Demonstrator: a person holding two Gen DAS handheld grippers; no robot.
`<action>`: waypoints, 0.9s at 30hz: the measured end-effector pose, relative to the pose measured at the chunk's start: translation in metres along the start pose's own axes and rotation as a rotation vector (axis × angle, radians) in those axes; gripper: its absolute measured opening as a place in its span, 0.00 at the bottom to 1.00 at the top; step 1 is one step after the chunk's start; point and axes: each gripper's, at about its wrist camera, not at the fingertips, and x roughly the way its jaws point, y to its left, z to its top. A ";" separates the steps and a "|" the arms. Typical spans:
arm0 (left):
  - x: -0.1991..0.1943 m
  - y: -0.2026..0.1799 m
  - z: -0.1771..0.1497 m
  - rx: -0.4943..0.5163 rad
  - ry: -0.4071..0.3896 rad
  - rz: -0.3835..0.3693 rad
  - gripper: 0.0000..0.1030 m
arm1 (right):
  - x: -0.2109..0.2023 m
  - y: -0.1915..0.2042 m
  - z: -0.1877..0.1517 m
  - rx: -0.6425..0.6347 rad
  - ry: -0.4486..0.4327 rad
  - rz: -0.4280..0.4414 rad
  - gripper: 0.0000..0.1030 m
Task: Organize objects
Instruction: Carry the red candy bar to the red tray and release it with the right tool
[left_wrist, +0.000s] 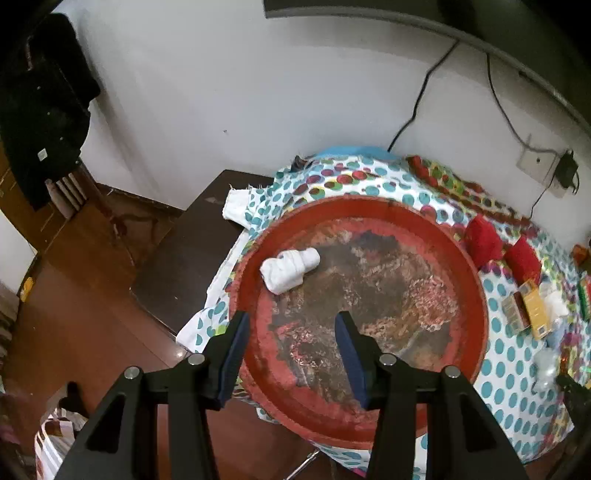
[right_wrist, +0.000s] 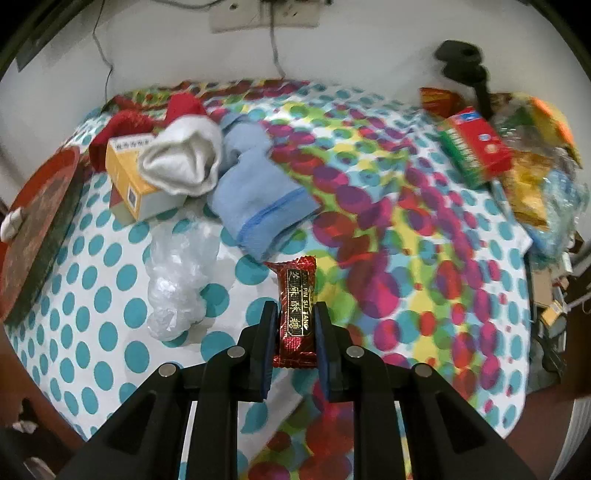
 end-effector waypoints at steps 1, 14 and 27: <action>-0.003 0.002 0.000 0.000 -0.002 -0.004 0.49 | -0.005 -0.001 0.000 0.009 -0.006 0.000 0.18; -0.018 0.032 -0.003 -0.030 0.010 -0.049 0.49 | -0.055 0.123 0.043 -0.206 -0.108 0.188 0.18; -0.004 0.041 -0.004 -0.030 0.042 -0.043 0.49 | -0.029 0.270 0.074 -0.471 -0.073 0.295 0.18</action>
